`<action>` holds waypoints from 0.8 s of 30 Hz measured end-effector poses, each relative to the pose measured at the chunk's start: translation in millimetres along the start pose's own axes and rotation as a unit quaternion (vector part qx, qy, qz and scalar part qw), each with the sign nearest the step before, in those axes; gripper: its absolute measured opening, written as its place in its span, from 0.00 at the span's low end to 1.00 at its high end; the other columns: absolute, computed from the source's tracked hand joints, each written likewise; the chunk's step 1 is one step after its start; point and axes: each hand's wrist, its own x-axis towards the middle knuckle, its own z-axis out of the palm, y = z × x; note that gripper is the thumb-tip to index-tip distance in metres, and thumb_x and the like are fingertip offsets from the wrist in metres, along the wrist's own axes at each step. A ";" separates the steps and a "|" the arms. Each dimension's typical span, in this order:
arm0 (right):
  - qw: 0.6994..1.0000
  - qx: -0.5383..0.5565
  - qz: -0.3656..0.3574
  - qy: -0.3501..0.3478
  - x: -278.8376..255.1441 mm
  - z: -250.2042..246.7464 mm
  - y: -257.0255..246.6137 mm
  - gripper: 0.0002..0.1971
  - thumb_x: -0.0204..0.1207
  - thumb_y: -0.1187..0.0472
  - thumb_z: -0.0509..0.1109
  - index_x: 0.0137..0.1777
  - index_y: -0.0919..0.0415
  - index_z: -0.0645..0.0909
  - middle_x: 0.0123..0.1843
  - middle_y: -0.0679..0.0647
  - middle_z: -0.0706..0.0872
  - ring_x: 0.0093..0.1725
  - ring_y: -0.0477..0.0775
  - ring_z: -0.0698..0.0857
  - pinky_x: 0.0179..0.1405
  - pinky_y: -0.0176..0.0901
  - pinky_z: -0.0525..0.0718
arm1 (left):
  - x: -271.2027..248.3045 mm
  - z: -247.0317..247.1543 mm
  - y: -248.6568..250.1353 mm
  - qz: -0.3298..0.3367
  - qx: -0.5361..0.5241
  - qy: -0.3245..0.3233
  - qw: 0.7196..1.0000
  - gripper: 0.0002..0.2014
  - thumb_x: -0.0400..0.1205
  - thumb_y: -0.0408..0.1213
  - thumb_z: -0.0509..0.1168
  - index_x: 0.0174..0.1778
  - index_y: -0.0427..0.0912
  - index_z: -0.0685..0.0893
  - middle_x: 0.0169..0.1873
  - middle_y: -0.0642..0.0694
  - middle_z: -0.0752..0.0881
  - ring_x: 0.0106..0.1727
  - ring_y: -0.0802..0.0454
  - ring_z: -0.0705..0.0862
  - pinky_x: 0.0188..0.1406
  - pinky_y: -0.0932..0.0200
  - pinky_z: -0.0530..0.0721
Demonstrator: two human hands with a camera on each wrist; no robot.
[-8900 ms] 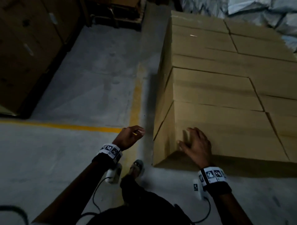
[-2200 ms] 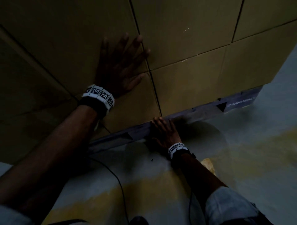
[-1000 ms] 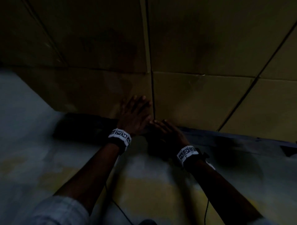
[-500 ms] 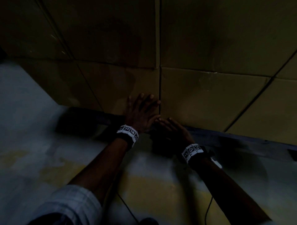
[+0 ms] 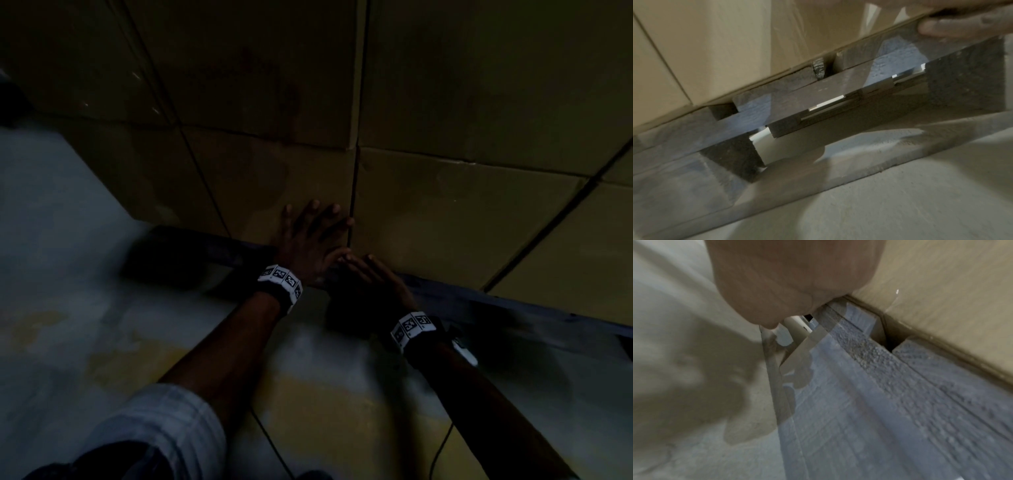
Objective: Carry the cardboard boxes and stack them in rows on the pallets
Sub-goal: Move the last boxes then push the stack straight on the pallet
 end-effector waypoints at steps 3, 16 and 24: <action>1.000 0.020 -0.003 0.014 1.7 -10.8 0.4 0.25 0.87 0.53 0.57 0.81 0.60 0.77 0.82 0.59 0.77 0.81 0.59 0.75 0.85 0.63 0.66 | 0.6 -1.7 0.4 -0.001 -0.005 -0.014 1.000 0.31 0.90 0.65 0.38 0.90 0.63 0.42 0.89 0.56 0.33 0.90 0.48 0.33 0.82 0.28 0.44; 0.997 0.032 -0.045 -0.049 48.2 -25.6 -55.1 0.33 0.85 0.50 0.51 0.88 0.63 0.63 0.90 0.64 0.59 0.88 0.66 0.56 0.89 0.61 0.41 | -80.2 -31.3 -62.7 -0.419 -0.017 0.050 0.906 0.32 0.90 0.55 0.58 0.88 0.46 0.61 0.87 0.38 0.65 0.88 0.39 0.61 0.87 0.33 0.53; 0.998 0.030 -0.029 -0.053 165.2 1.3 -112.3 0.39 0.79 0.47 0.64 0.88 0.63 0.62 0.87 0.65 0.67 0.85 0.65 0.68 0.89 0.64 0.49 | -133.1 -5.4 -92.1 -0.422 0.026 -0.185 0.887 0.38 0.90 0.50 0.58 0.91 0.39 0.50 0.90 0.41 0.52 0.89 0.42 0.54 0.86 0.36 0.51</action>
